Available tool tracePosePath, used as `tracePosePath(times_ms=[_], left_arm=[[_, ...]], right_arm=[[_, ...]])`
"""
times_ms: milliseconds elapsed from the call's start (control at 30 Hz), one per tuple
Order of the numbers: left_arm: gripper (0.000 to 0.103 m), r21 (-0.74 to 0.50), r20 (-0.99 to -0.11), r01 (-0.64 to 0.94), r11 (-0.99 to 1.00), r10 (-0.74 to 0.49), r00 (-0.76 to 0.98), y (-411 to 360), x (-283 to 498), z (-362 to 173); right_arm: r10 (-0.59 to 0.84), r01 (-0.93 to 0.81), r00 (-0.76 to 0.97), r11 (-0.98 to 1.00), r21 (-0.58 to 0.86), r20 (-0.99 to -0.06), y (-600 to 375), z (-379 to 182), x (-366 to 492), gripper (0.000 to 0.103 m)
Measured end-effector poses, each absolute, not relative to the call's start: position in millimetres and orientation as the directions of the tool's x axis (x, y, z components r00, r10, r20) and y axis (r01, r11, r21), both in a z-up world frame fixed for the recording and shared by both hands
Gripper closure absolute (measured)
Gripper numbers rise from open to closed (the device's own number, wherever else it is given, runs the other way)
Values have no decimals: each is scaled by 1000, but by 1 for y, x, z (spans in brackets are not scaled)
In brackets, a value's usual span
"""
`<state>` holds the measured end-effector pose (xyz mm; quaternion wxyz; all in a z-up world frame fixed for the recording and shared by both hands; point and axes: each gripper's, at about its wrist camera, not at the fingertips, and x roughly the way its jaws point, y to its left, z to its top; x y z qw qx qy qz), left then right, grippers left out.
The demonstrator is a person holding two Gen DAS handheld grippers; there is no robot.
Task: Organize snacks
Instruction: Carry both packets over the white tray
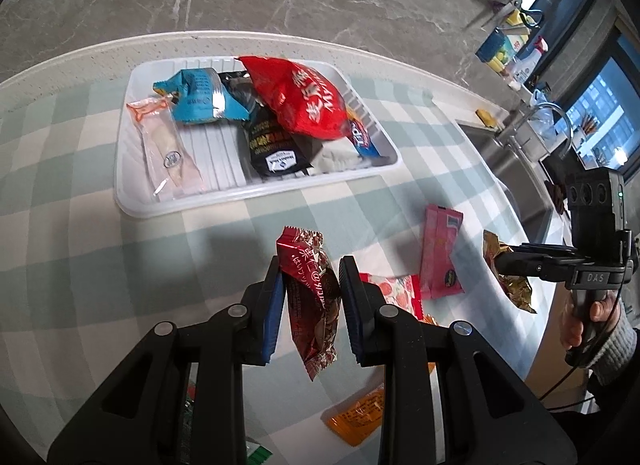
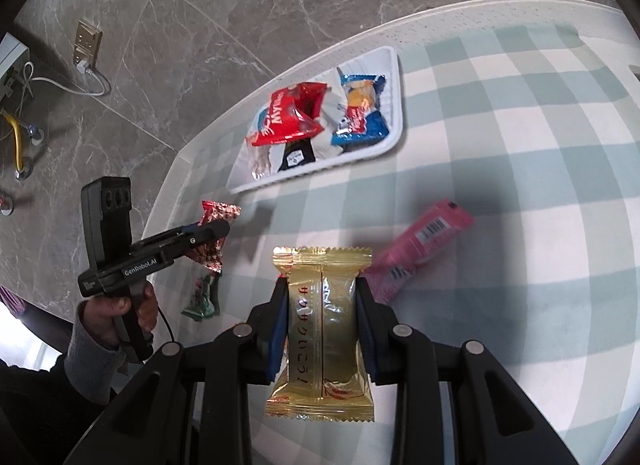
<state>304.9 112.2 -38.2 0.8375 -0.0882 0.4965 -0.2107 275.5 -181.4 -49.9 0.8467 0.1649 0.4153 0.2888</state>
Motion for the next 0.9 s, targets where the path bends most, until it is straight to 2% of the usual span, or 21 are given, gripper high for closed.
tracePosePath(times_ms=[900], left_arm=[[78, -374, -776, 202, 905, -425, 467, 137, 367, -35]], right_arm=[[647, -360, 480, 761, 540, -592, -153, -12, 373, 70]])
